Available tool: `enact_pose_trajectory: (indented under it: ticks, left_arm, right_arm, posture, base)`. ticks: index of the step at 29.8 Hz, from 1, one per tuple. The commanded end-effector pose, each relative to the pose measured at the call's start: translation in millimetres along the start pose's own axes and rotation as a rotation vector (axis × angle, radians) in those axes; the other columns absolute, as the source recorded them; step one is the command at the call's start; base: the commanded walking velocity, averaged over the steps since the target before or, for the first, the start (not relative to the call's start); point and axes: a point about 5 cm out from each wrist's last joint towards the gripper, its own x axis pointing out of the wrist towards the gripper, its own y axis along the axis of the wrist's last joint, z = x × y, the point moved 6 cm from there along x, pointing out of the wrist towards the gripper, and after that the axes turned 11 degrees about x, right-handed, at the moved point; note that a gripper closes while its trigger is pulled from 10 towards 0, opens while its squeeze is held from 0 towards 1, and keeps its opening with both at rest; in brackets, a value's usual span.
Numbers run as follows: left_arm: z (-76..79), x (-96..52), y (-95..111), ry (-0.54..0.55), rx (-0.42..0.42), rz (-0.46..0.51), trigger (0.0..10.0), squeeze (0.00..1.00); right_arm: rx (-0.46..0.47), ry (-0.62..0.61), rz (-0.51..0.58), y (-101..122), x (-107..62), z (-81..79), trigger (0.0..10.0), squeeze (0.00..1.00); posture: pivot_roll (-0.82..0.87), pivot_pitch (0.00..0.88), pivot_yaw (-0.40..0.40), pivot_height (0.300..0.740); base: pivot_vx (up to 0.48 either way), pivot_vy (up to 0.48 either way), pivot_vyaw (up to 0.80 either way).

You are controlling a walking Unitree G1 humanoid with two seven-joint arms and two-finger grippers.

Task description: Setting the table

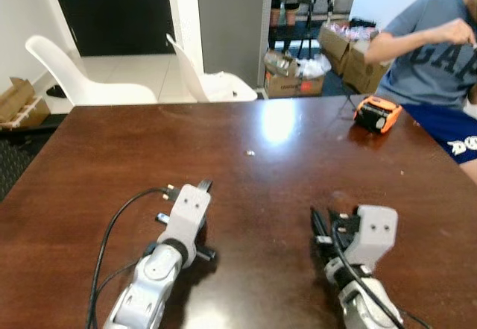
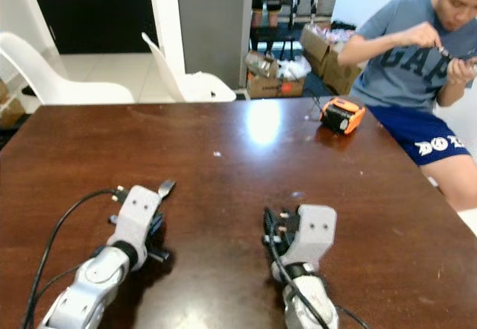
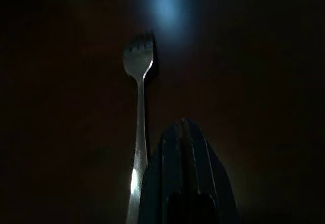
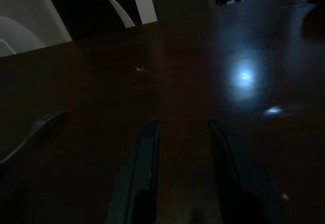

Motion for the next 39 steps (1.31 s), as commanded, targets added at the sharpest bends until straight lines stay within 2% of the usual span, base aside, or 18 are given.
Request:
enact_pose_trajectory:
  ticks: [1, 4, 5, 10, 11, 16, 17, 23, 24, 29, 31, 32, 34, 35, 36, 37, 38, 39]
  left_arm:
    - [0.8, 2.9, -6, -0.002, -0.003, -0.013, 10.0, 1.00]
    - [-8.2, 7.8, -3, 0.027, -0.012, -0.005, 10.0, 1.00]
    - [-10.6, 7.9, -3, 0.031, -0.020, -0.004, 10.0, 0.00]
    - [-21.8, 2.9, -7, 0.053, -0.086, 0.001, 10.0, 0.00]
    - [-34.3, -3.1, -11, 0.083, -0.132, 0.004, 0.0, 0.00]
    - [-55.7, -14.7, -23, 0.128, -0.205, -0.012, 0.0, 0.00]
    - [-67.2, -24.5, -31, 0.125, -0.254, -0.013, 10.0, 0.00]
    - [-79.4, -33.6, -38, 0.129, -0.309, -0.015, 10.0, 0.00]
    - [-82.2, -33.3, -40, 0.138, -0.318, -0.005, 10.0, 1.00]
    - [-88.9, -30.7, -40, 0.188, -0.318, 0.001, 10.0, 1.00]
    - [-106.5, -30.8, -38, 0.262, -0.254, 0.001, 10.0, 1.00]
    - [-106.5, -30.8, -38, 0.262, -0.254, 0.001, 10.0, 1.00]
    - [-132.8, -32.1, -40, 0.355, -0.154, -0.019, 10.0, 1.00]
    - [-148.2, -33.1, -41, 0.408, -0.092, -0.030, 10.0, 0.00]
    - [-148.2, -33.1, -41, 0.408, -0.092, -0.030, 10.0, 0.00]
    - [-170.4, -34.4, -45, 0.485, -0.018, -0.056, 10.0, 0.00]
    - [-182.1, -34.9, -49, 0.524, -0.005, -0.077, 10.0, 0.00]
    - [-182.1, -34.9, -49, 0.524, -0.005, -0.077, 10.0, 0.00]
  right_arm:
    - [0.012, 0.011, 0.004, 1, -1.3, -2.2, 10.0, 0.00]
    - [0.015, 0.028, 0.009, 2, -1.4, -6.0, 10.0, 0.00]
    - [0.016, 0.032, 0.009, 2, -1.6, -7.1, 10.0, 0.00]
    - [0.024, 0.061, 0.003, -1, -2.2, -15.4, 10.0, 0.00]
    - [0.028, 0.085, 0.000, -1, -2.8, -22.2, 10.0, 0.00]
    - [0.039, 0.112, -0.003, -2, -3.9, -30.9, 10.0, 0.00]
    - [0.053, 0.130, -0.009, -3, -4.7, -37.1, 10.0, 0.00]
    - [0.070, 0.156, -0.022, -7, -4.9, -45.2, 10.0, 0.00]
    - [0.080, 0.175, -0.029, -9, -3.6, -51.7, 10.0, 0.00]
    - [0.087, 0.190, -0.029, -8, -2.6, -57.5, 10.0, 0.00]
    - [0.086, 0.191, -0.029, -8, -3.2, -57.4, 10.0, 0.00]
    - [0.086, 0.191, -0.029, -8, -3.2, -57.4, 10.0, 0.00]
    - [0.085, 0.191, -0.031, -8, -3.6, -56.3, 10.0, 0.00]
    - [0.085, 0.190, -0.032, -8, -3.4, -55.9, 10.0, 0.00]
    - [0.085, 0.190, -0.032, -8, -3.4, -55.9, 10.0, 0.00]
    - [0.085, 0.191, -0.032, -8, -2.5, -55.9, 10.0, 0.00]
    - [0.087, 0.193, -0.031, -8, -1.7, -56.6, 10.0, 0.00]
    - [0.087, 0.193, -0.031, -8, -1.7, -56.6, 10.0, 0.00]
  posture:
    - [-0.01, 0.174, 0.126, 0.740]
    - [-0.01, 0.175, 0.128, 0.740]
    - [-0.01, 0.175, 0.130, 0.740]
    - [-0.01, 0.174, 0.131, 0.740]
    - [-0.01, 0.174, 0.131, 0.740]
    - [-0.01, 0.175, 0.123, 0.740]
    - [0.00, 0.176, 0.115, 0.740]
    - [0.01, 0.174, 0.105, 0.740]
    - [0.01, 0.170, 0.101, 0.740]
    - [0.00, 0.167, 0.098, 0.740]
    - [-0.01, 0.168, 0.096, 0.740]
    - [-0.01, 0.168, 0.096, 0.740]
    - [0.00, 0.168, 0.093, 0.740]
    - [0.00, 0.167, 0.092, 0.740]
    - [0.00, 0.167, 0.092, 0.740]
    - [0.01, 0.166, 0.092, 0.740]
    - [0.01, 0.165, 0.093, 0.740]
    - [0.01, 0.165, 0.093, 0.740]
  base:
    - [0.000, 0.000, 0.00]
    - [0.000, 0.000, 0.00]
    - [0.000, 0.000, 0.00]
    - [0.000, 0.000, 0.00]
    - [0.000, 0.000, 0.00]
    - [0.000, 0.000, 0.00]
    - [0.000, 0.000, 0.00]
    - [0.000, 0.000, 0.00]
    - [0.000, 0.000, 0.00]
    - [0.000, 0.000, 0.00]
    - [0.000, 0.000, 0.00]
    - [0.000, 0.000, 0.00]
    - [0.000, 0.000, 0.00]
    - [0.000, 0.000, 0.00]
    - [0.000, 0.000, 0.00]
    - [0.000, 0.000, 0.00]
    - [0.000, 0.000, 0.00]
    - [0.000, 0.000, 0.00]
